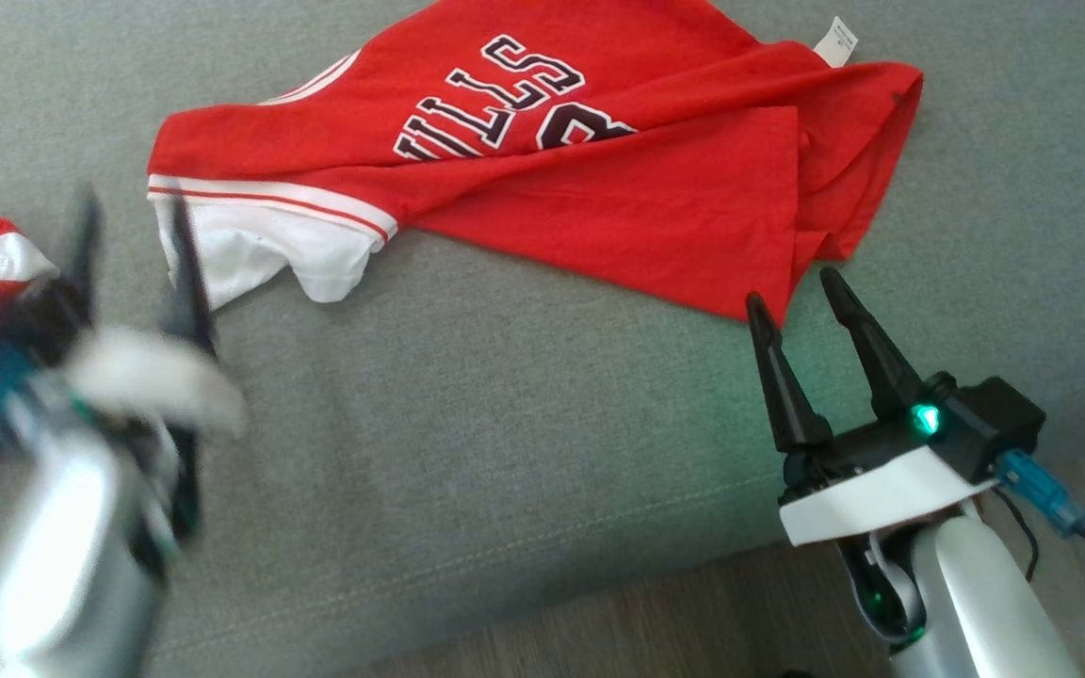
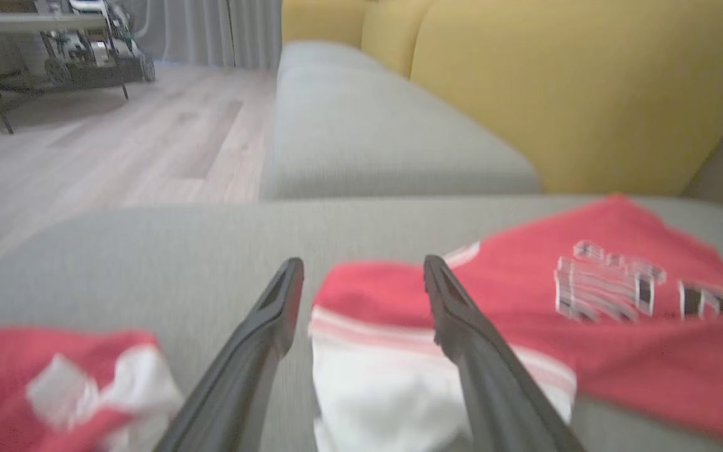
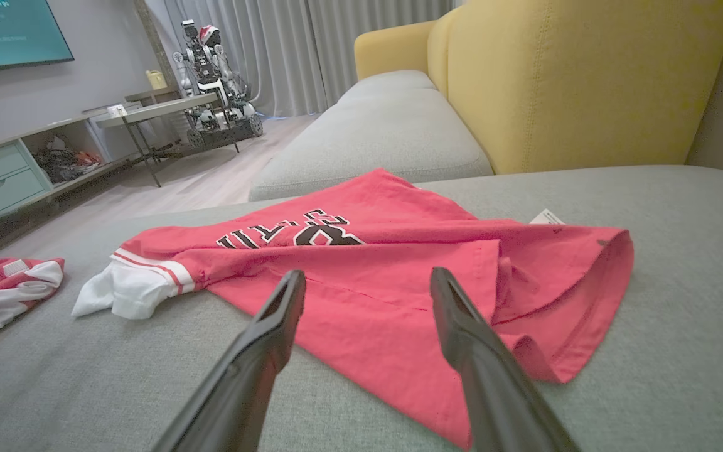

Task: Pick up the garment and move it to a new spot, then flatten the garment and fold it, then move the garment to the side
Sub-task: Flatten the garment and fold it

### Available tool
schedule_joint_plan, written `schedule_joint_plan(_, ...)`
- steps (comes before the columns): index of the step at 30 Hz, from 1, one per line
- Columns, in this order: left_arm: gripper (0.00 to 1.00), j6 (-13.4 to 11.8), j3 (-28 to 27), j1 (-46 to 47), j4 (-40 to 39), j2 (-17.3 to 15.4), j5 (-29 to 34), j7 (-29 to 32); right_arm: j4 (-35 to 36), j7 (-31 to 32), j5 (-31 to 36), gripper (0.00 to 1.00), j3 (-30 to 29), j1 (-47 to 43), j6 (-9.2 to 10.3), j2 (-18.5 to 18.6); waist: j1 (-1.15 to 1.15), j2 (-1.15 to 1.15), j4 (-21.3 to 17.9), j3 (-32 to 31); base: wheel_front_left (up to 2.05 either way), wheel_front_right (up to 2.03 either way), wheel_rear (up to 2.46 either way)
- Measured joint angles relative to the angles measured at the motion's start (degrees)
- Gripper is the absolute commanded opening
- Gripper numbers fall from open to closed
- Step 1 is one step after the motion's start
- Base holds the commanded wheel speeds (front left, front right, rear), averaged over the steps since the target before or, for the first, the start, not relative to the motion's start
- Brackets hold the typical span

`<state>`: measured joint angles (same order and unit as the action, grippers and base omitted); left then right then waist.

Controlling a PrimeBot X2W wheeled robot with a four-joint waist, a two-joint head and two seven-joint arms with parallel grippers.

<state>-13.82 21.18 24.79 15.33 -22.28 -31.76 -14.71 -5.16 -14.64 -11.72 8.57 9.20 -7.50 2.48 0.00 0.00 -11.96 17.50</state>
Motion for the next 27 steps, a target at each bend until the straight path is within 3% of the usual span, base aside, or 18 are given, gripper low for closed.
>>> schedule_joint_plan(5,1.00,-3.90,0.31,-12.41,-2.47,2.50,6.66,0.01,0.01,0.00,-0.13,1.00,-0.33,-0.57,0.00,0.00,0.00,0.00,-0.56,0.58,0.00,0.00,0.00)
schedule_joint_plan(20,1.00,-2.08,2.04,-6.43,10.94,2.79,14.56,0.01,0.41,0.00,-0.43,1.00,-0.49,-0.40,0.00,0.00,0.00,0.00,-1.70,2.12,0.00,0.00,0.00)
schedule_joint_plan(21,0.93,-1.60,2.18,-5.92,11.46,2.75,14.97,0.01,0.42,0.00,-0.43,1.00,-0.59,-0.40,0.00,0.00,0.00,0.00,-1.68,2.27,0.00,0.00,0.00)
schedule_joint_plan(23,0.42,-1.24,2.16,-4.90,12.34,2.79,15.52,0.01,0.44,0.00,-0.43,1.00,-0.79,-0.38,0.00,0.00,0.00,0.00,-1.58,2.50,0.00,0.00,0.00)
schedule_joint_plan(24,0.11,-1.22,2.15,-4.44,12.72,2.81,15.59,0.01,0.51,0.00,-0.42,1.00,-0.85,-0.37,0.00,0.00,0.00,0.00,-1.51,2.60,0.00,0.00,0.00)
schedule_joint_plan(25,0.00,-0.98,2.12,-4.18,12.87,2.82,15.59,0.01,0.54,0.00,-0.43,1.00,-0.89,-0.37,0.00,0.00,0.00,0.00,-1.42,2.68,0.00,0.00,0.00)
schedule_joint_plan(27,0.00,-0.44,2.11,-3.93,13.17,3.01,15.89,0.01,0.55,0.00,-0.42,1.00,-1.00,-0.35,0.00,0.00,0.00,0.00,-1.20,2.75,0.00,0.00,0.00)
